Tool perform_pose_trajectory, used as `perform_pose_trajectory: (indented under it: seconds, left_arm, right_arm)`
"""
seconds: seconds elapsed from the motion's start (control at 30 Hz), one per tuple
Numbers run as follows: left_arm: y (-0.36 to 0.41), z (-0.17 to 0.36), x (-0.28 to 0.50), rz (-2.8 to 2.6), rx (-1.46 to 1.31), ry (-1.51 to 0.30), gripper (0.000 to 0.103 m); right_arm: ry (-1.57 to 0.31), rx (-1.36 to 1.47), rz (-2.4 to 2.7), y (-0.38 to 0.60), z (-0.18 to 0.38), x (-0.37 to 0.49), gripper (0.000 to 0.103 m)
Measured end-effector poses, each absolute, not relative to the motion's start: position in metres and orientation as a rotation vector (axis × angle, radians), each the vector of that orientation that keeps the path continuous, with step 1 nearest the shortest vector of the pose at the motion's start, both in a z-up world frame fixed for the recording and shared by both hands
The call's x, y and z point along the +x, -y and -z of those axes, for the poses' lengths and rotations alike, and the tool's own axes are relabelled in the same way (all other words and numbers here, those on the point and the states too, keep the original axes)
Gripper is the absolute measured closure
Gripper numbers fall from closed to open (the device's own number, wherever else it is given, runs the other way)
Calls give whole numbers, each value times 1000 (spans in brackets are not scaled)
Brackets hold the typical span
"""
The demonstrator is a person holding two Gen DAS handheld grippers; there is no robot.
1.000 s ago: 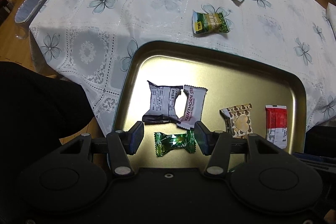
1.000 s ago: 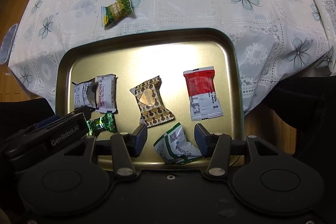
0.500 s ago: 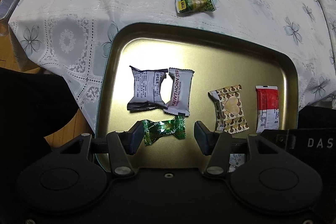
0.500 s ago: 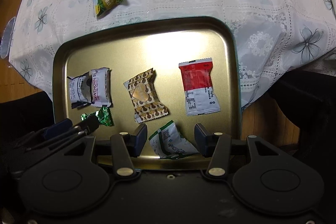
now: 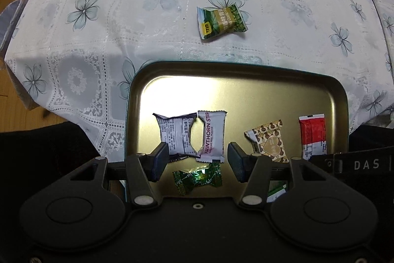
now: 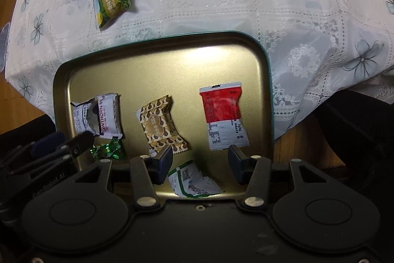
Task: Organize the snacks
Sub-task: 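Withdraw both open tools from the tray toward the remaining snacks, then grasp the yellow-silver packet with left while right grasps grey bar packet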
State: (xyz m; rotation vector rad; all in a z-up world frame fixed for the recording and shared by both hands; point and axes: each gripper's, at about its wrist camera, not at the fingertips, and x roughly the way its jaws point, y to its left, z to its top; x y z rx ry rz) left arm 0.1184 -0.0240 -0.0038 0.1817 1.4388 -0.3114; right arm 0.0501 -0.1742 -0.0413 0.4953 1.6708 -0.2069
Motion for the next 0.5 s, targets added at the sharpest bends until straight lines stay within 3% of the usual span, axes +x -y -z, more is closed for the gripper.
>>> perform_pose_trajectory:
  seconds: [0.5]
  left_arm:
    - [46,-27,231,273,218,-1279,44]
  right_arm:
    - [-1558,404,215,197,7,144,51]
